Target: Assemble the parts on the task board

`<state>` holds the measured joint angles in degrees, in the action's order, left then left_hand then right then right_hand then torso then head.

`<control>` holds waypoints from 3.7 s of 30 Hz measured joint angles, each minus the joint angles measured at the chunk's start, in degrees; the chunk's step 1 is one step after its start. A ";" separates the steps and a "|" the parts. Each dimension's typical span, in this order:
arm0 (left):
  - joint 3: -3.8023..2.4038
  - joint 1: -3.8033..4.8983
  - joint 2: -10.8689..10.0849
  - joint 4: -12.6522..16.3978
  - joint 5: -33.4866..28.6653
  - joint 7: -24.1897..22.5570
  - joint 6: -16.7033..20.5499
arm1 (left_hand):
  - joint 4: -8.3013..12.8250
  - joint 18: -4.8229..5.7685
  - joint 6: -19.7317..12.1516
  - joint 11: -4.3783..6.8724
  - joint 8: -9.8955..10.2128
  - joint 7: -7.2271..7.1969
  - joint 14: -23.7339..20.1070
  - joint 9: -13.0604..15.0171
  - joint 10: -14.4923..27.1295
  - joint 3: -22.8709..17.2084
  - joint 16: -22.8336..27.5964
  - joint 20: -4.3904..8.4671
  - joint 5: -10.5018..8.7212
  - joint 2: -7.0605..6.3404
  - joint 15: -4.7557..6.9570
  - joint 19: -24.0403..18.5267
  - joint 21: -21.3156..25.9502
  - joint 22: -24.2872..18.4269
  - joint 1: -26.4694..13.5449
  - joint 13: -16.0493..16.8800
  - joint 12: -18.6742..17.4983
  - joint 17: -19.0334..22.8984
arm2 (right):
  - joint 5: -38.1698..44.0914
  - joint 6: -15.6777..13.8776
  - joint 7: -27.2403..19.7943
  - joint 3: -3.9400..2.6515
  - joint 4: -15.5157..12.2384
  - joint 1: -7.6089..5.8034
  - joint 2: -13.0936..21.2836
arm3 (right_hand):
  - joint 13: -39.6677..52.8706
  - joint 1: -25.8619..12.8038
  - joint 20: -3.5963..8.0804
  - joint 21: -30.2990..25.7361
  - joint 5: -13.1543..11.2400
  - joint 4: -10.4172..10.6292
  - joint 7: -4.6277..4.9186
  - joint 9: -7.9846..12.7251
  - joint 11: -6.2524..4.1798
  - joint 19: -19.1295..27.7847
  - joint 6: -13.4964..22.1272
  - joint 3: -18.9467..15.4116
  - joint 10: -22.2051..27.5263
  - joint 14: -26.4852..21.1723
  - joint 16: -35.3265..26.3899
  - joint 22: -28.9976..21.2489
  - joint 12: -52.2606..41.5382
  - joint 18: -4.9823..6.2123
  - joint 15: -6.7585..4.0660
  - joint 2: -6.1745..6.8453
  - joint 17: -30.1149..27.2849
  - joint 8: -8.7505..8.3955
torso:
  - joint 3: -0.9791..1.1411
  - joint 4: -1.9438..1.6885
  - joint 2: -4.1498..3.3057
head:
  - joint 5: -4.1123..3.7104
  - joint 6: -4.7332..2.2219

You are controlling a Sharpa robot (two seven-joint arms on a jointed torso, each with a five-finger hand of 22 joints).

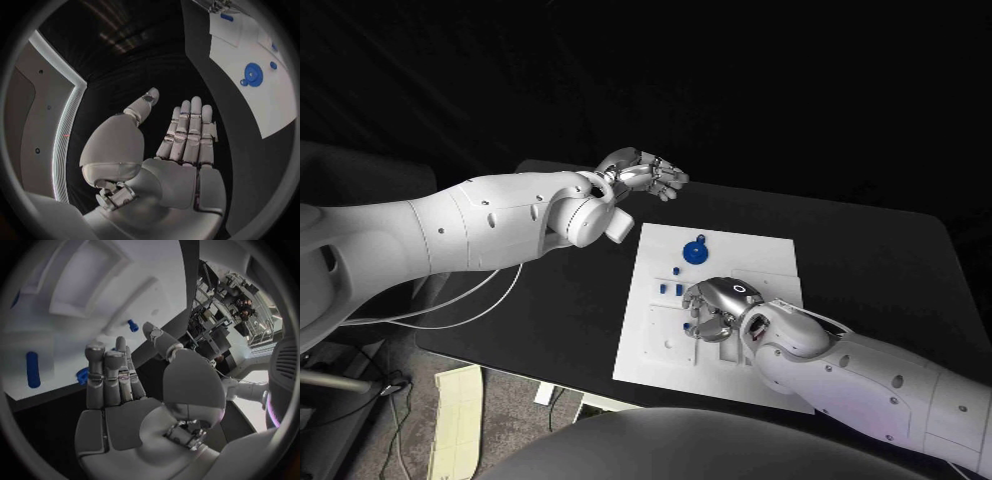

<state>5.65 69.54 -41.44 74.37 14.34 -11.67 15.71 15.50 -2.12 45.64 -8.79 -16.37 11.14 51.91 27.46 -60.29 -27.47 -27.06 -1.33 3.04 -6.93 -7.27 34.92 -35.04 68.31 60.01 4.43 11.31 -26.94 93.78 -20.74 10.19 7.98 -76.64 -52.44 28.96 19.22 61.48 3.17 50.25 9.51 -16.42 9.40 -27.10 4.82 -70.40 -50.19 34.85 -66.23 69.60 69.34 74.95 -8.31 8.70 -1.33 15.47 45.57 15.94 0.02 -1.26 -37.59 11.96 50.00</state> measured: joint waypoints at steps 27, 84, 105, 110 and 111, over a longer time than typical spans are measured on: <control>0.02 -0.01 -1.26 -0.10 0.00 -0.13 -0.08 | 0.00 0.01 0.00 0.00 0.00 0.00 0.00 -0.01 0.00 0.00 0.00 0.00 0.00 0.00 0.00 0.00 0.23 0.10 0.00 -0.04 0.00 -0.13 | -1.15 8.17 -0.55 -5.61 -4.79 -7.30 11.71 | -2.29 -0.80 0.11 0.77 -0.34 0.70 -0.83 0.76 -0.43 -2.19 1.20 -0.06 3.50 1.98 1.11 -0.02 1.52 -0.15 0.93 -0.60 -1.07 -0.17 | 0.15 0.18 0.07 | -2.92 -3.96; 0.07 -0.06 -1.46 -0.42 -0.05 -0.15 -0.18 | 0.00 -0.01 -0.34 0.00 0.00 0.07 0.00 -0.09 0.00 0.00 0.44 -0.21 0.00 0.00 0.00 0.21 0.23 0.24 0.00 -0.13 -0.23 -0.41 | 9.59 11.85 -0.59 -3.10 1.40 -4.69 8.04 | -7.20 4.13 -0.52 -0.28 -6.62 3.14 -1.49 0.44 -0.63 -3.21 -4.47 9.68 -2.68 2.86 1.56 -0.04 -1.66 -0.38 -0.62 -4.02 -2.90 3.51 | 0.04 0.01 -0.03 | -4.24 -3.49; 0.07 -0.07 -1.45 -0.45 -0.05 -0.14 -0.21 | -0.15 -0.01 -0.31 0.00 0.00 0.09 0.00 -0.14 0.00 0.15 0.44 -0.20 0.00 0.00 0.00 0.21 0.23 0.28 0.00 -0.12 -0.23 -0.51 | 9.79 11.42 -0.45 -2.82 2.49 -4.39 7.65 | -7.93 3.09 -0.60 -0.29 -6.62 3.30 -1.23 0.77 -0.31 -3.30 -4.13 11.42 -2.36 2.87 1.56 -0.05 -1.43 -0.37 -0.61 -2.18 -3.06 3.51 | 0.01 0.04 0.01 | -4.27 -3.14; 0.07 -0.07 -1.45 -0.46 -0.06 -0.14 -0.21 | -0.15 -0.01 -0.31 0.00 0.00 0.09 0.00 -0.14 0.00 0.15 0.44 -0.20 0.00 0.00 0.00 0.21 0.34 0.27 0.00 -0.12 -0.23 -0.57 | 9.54 10.72 -0.53 -2.82 2.25 -4.32 7.71 | -7.86 2.86 -0.54 0.10 -6.62 4.01 -1.66 0.71 -0.86 -3.38 -5.29 12.13 -3.37 3.03 1.84 -0.03 -1.99 -0.37 -0.73 -3.26 -3.06 3.71 | 0.01 0.04 0.01 | -4.25 -3.08; 0.07 -0.07 -1.45 -0.47 -0.06 -0.14 -0.21 | -0.15 -0.01 -0.31 0.00 0.00 0.10 0.00 -0.14 0.00 0.15 0.44 -0.20 0.00 0.00 0.00 0.21 0.45 0.27 0.00 -0.12 -0.23 -0.57 | 9.33 10.47 -0.54 -2.82 2.17 -4.30 7.74 | -7.79 2.88 -0.48 0.14 -6.62 4.04 -1.83 0.64 -1.00 -3.65 -5.83 12.36 -3.91 3.26 1.88 -0.02 -2.29 -0.36 -0.89 -3.71 -3.06 4.02 | 0.01 0.04 0.01 | -4.25 -3.08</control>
<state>5.72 69.47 -42.88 73.90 14.28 -11.81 15.49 15.35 -2.13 45.32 -8.79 -16.37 11.23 51.91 27.32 -60.29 -27.32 -26.62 -1.54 3.04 -6.93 -7.27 35.13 -34.59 68.58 60.01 4.31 11.07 -27.51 103.11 -10.27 9.65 5.15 -74.47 -56.74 36.69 11.43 64.36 2.70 50.39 2.89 -12.38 7.57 -26.46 3.81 -74.05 -56.02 47.20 -70.13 72.86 71.22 74.93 -10.60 8.34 -2.23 11.76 42.51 19.97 0.02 -1.22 -37.58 7.72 46.93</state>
